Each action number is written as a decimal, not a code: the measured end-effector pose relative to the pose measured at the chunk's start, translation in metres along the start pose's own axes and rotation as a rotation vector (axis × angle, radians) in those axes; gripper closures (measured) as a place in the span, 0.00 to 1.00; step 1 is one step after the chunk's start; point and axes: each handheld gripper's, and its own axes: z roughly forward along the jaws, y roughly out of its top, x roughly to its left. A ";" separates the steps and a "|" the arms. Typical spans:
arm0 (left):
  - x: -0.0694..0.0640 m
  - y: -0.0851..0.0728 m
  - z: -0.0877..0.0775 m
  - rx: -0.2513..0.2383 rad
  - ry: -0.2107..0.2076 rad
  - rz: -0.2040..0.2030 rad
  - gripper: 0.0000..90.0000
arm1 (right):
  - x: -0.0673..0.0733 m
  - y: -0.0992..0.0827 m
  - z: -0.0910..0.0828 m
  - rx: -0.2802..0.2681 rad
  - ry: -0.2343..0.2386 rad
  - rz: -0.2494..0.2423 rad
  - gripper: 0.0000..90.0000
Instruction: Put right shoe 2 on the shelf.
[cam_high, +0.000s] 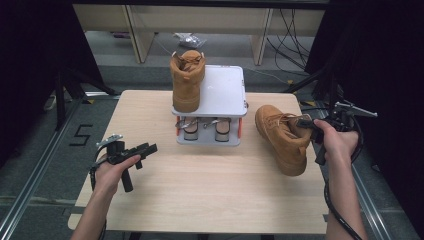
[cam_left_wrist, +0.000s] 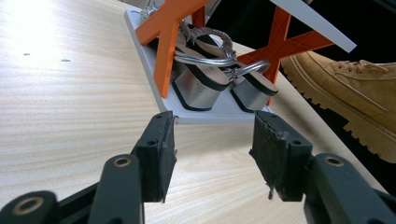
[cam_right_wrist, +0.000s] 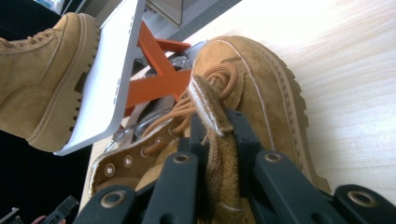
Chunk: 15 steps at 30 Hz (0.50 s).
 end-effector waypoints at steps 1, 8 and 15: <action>0.000 0.000 -0.001 -0.002 -0.001 0.000 0.54 | 0.000 0.000 0.000 0.001 0.002 -0.005 0.93; 0.000 0.002 -0.001 -0.011 0.003 -0.005 0.53 | 0.004 0.004 0.005 0.007 0.012 0.009 0.93; 0.001 0.001 -0.002 -0.002 0.006 0.008 0.53 | 0.010 0.008 0.004 -0.010 0.028 0.039 0.93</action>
